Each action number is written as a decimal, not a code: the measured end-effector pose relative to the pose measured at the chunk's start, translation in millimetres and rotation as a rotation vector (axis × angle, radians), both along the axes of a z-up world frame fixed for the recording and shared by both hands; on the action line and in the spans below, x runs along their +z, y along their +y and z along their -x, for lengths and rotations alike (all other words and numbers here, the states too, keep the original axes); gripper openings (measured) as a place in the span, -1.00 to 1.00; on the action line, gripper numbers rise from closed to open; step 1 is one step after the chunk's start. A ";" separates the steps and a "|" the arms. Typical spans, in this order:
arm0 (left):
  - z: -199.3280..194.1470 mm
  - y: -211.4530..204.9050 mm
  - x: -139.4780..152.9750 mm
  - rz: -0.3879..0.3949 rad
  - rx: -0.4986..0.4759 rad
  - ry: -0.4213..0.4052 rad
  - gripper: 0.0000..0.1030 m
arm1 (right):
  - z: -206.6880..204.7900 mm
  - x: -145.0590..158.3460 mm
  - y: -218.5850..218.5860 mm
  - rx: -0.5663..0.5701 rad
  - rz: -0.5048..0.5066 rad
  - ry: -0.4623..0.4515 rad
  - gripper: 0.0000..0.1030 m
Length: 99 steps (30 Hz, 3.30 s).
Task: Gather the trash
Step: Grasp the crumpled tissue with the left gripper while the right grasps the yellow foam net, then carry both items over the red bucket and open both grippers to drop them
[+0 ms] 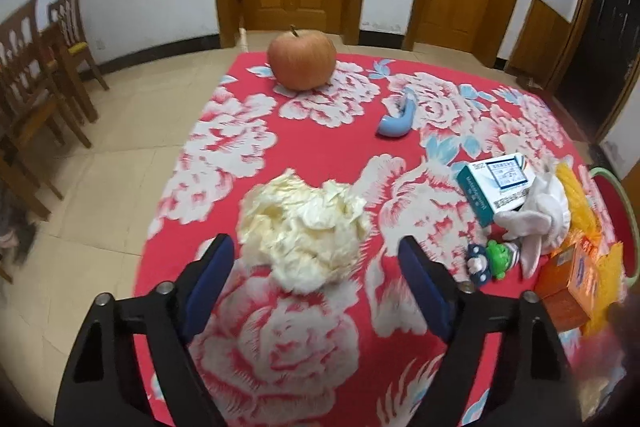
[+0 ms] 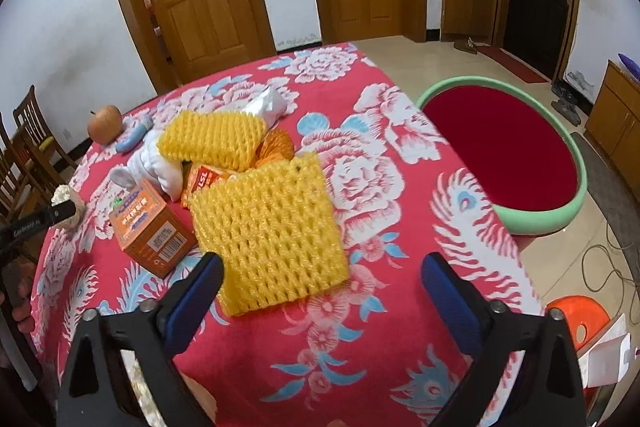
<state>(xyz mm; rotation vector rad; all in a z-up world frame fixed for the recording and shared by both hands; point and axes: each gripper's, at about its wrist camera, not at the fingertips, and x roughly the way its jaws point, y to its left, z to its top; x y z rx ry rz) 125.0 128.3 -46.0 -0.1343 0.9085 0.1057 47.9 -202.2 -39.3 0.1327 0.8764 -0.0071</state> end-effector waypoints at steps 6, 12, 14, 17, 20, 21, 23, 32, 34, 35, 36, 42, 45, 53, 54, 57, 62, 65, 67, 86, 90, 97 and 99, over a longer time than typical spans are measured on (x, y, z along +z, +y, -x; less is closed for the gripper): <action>-5.8 2.1 -8.4 0.065 -0.017 0.000 -0.06 | -7.7 -9.6 8.1 0.029 -0.045 0.036 0.34; -0.9 -5.0 -3.0 0.071 -0.049 -0.022 -0.15 | -4.3 -6.3 10.0 0.084 -0.096 0.018 -0.36; 3.1 -7.9 1.1 0.073 -0.054 -0.033 -0.15 | -2.5 -4.1 9.0 0.096 -0.104 0.007 -0.65; 11.3 -14.5 10.9 0.086 -0.065 -0.054 -0.15 | 2.0 -0.5 4.8 0.106 -0.119 -0.018 -0.74; 19.4 -24.8 22.6 0.089 -0.085 -0.077 -0.15 | 11.3 6.7 -0.1 0.111 -0.147 -0.053 -0.76; 22.3 -28.9 26.7 0.087 -0.093 -0.084 -0.15 | 14.3 10.0 -1.7 0.112 -0.154 -0.064 -0.76; 28.7 -39.2 36.2 0.088 -0.114 -0.102 -0.15 | 20.8 17.4 -5.1 0.117 -0.169 -0.091 -0.76; 45.3 -88.8 72.5 0.124 -0.245 -0.148 -0.15 | 48.8 49.2 -25.8 0.092 -0.201 -0.192 -0.76; 47.7 -102.2 81.2 0.142 -0.279 -0.157 -0.15 | 53.8 53.9 -31.0 0.082 -0.203 -0.208 -0.76; 48.8 -108.0 84.6 0.147 -0.292 -0.160 -0.15 | 56.4 57.0 -34.3 0.076 -0.203 -0.218 -0.76; 48.9 -115.1 87.7 0.151 -0.307 -0.161 -0.15 | 58.4 59.1 -37.0 0.070 -0.201 -0.226 -0.76; 46.1 -155.2 99.8 0.192 -0.396 -0.145 -0.15 | 68.8 67.9 -62.1 0.012 -0.211 -0.270 -0.76; 41.6 -179.7 104.2 0.174 -0.444 -0.140 -0.15 | 69.7 70.3 -78.9 -0.031 -0.212 -0.283 -0.76; 16.6 -253.7 101.8 0.109 -0.579 -0.090 -0.15 | 54.2 60.1 -135.7 -0.186 -0.246 -0.272 -0.75; 10.4 -266.8 100.1 0.098 -0.599 -0.081 -0.15 | 51.2 57.4 -141.8 -0.202 -0.252 -0.268 -0.75; -2.6 -294.3 95.4 0.071 -0.634 -0.069 -0.15 | 39.0 46.1 -161.1 -0.263 -0.277 -0.236 -0.75; -25.8 -343.9 78.9 0.018 -0.704 -0.030 -0.15 | 20.2 23.5 -190.7 -0.358 -0.337 -0.163 -0.74; -35.6 -368.9 65.6 -0.003 -0.751 -0.003 -0.15 | 11.5 10.3 -203.3 -0.395 -0.365 -0.135 -0.72; -42.5 -384.4 55.7 -0.015 -0.775 0.024 -0.15 | 6.6 2.6 -209.2 -0.414 -0.370 -0.120 -0.68; -60.8 -422.5 36.4 -0.050 -0.858 0.046 0.48 | -4.5 -10.3 -234.4 -0.482 -0.398 -0.120 0.06; -57.7 -413.4 48.2 -0.048 -0.841 0.026 0.48 | 2.4 -5.4 -235.1 -0.482 -0.395 -0.137 0.20; -47.2 -382.2 77.5 -0.013 -0.781 -0.029 0.48 | 20.0 14.5 -226.4 -0.455 -0.389 -0.171 0.34; -43.2 -371.9 85.4 -0.005 -0.761 -0.045 0.48 | 25.0 20.9 -222.2 -0.444 -0.389 -0.174 0.36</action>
